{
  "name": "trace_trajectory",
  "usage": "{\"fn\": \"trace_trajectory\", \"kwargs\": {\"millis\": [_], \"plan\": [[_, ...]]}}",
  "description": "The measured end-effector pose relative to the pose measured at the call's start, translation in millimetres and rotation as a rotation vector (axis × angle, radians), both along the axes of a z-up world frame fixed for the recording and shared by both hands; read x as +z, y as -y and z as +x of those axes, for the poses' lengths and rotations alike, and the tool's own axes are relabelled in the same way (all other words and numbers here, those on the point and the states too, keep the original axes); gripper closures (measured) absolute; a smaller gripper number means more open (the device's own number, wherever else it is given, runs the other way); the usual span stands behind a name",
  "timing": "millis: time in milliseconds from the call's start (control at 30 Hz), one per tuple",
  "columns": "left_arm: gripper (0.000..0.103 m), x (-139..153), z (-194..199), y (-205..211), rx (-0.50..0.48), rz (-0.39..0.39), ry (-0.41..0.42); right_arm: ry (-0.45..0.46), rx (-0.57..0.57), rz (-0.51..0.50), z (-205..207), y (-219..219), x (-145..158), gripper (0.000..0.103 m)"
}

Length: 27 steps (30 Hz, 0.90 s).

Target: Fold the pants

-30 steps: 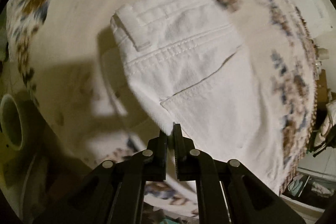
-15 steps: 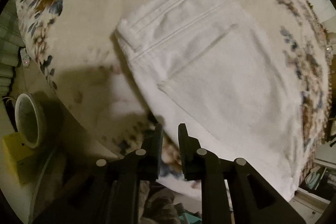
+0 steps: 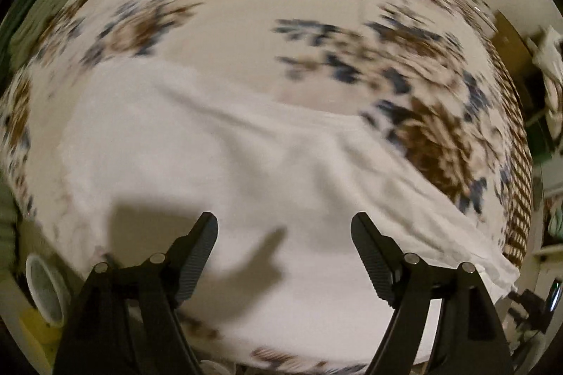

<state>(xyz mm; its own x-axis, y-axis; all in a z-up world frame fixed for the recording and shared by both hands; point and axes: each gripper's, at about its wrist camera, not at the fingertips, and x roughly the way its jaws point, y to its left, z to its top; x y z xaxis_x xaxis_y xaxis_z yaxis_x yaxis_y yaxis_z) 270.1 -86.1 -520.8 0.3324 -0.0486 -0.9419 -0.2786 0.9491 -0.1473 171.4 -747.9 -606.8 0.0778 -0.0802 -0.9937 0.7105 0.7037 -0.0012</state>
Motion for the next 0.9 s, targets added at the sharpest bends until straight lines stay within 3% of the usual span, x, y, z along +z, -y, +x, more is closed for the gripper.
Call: {"fn": "trace_trajectory", "kwargs": {"millis": [33,67,200,433,700,800,867,900], "plan": [[0.026,-6,4,6,-0.015,0.006,0.001,-0.010,0.031,-0.008,7,1,-4,0.061],[0.026,-8,7,15,-0.034,0.012,0.002,-0.016,0.072,-0.012,13,-1,-6,0.086],[0.026,-16,8,45,-0.087,0.017,-0.014,0.022,0.180,-0.132,22,-27,14,0.096],[0.026,-31,2,63,-0.095,0.019,-0.052,0.201,0.098,-0.168,18,-20,78,0.097],[0.026,-32,5,55,-0.074,0.013,-0.044,0.276,0.101,-0.182,17,-34,104,0.097],[0.026,-42,7,52,-0.069,0.013,-0.078,0.185,0.094,-0.114,23,-25,70,0.095],[0.026,-47,6,50,-0.067,0.009,-0.097,0.026,0.073,-0.053,26,-10,30,0.068],[0.026,-49,5,49,-0.067,0.009,-0.106,0.002,0.048,-0.029,21,-4,22,0.060]]}}
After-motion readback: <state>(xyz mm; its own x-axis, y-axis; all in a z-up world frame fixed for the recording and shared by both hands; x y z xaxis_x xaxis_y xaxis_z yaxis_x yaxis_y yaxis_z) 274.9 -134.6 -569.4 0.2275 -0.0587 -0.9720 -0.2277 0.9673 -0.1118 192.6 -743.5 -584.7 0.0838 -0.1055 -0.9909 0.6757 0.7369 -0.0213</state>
